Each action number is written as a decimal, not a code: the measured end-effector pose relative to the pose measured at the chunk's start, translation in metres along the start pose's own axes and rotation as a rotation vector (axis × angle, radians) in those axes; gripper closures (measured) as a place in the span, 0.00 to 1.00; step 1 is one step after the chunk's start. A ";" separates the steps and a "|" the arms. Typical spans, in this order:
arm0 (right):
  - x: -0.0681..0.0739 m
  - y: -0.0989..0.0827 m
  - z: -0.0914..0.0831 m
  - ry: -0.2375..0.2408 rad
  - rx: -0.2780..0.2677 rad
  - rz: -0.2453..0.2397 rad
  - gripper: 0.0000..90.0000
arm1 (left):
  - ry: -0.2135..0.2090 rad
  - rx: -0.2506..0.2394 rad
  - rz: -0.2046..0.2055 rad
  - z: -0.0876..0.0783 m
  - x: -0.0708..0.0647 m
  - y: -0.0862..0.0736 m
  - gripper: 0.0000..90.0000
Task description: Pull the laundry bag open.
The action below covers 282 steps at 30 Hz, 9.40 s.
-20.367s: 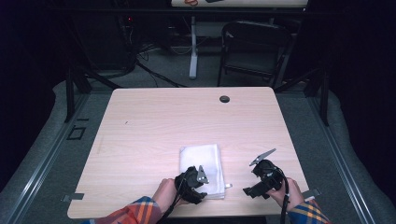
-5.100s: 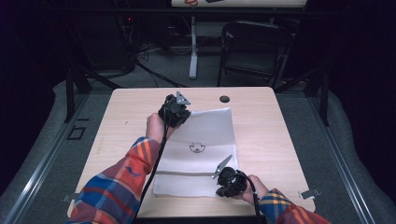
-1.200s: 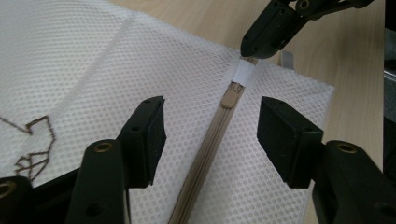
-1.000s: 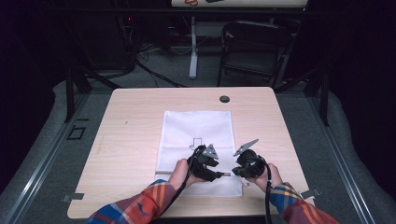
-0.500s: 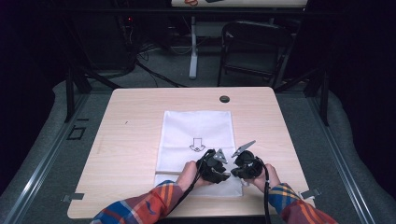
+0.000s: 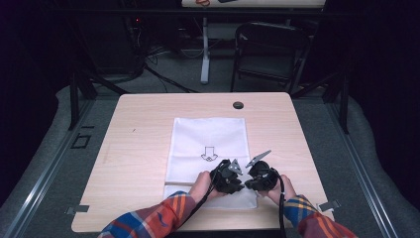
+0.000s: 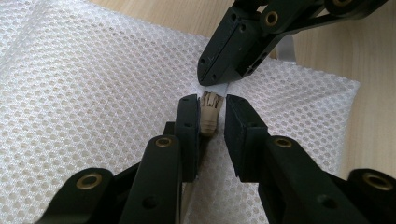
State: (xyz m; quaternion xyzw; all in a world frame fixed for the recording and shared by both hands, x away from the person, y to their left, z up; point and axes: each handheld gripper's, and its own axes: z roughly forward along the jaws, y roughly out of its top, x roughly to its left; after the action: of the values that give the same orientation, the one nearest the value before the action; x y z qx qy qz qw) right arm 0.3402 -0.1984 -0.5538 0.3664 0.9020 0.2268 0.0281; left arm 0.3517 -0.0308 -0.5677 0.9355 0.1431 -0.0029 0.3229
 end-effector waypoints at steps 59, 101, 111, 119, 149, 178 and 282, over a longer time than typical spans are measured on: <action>-0.003 -0.007 0.002 0.025 -0.061 0.091 1.00 | -0.032 -0.027 0.026 -0.008 0.011 -0.010 0.91; 0.004 0.001 0.008 -0.013 -0.086 -0.010 1.00 | 0.011 -0.029 0.022 -0.008 0.005 -0.012 0.91; 0.006 0.002 0.008 -0.020 -0.083 -0.015 1.00 | 0.002 -0.030 0.019 -0.010 0.006 -0.013 0.91; 0.005 0.002 0.008 -0.008 -0.085 -0.019 1.00 | 0.002 -0.022 0.028 -0.013 0.006 -0.012 0.91; 0.003 -0.001 0.006 -0.016 -0.057 -0.001 1.00 | -0.006 0.011 0.029 -0.026 0.011 -0.020 0.90; 0.004 -0.002 0.005 -0.018 -0.046 0.004 1.00 | -0.020 0.019 0.026 -0.034 0.015 -0.030 0.90; 0.000 0.000 0.002 -0.031 -0.010 -0.054 1.00 | 0.048 0.095 -0.221 -0.098 0.039 -0.104 0.96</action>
State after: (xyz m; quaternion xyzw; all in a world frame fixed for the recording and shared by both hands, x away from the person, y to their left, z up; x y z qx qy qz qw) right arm 0.3409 -0.1978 -0.5560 0.3451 0.9099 0.2247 0.0502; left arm 0.3528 0.1166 -0.5564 0.9281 0.2528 -0.0228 0.2725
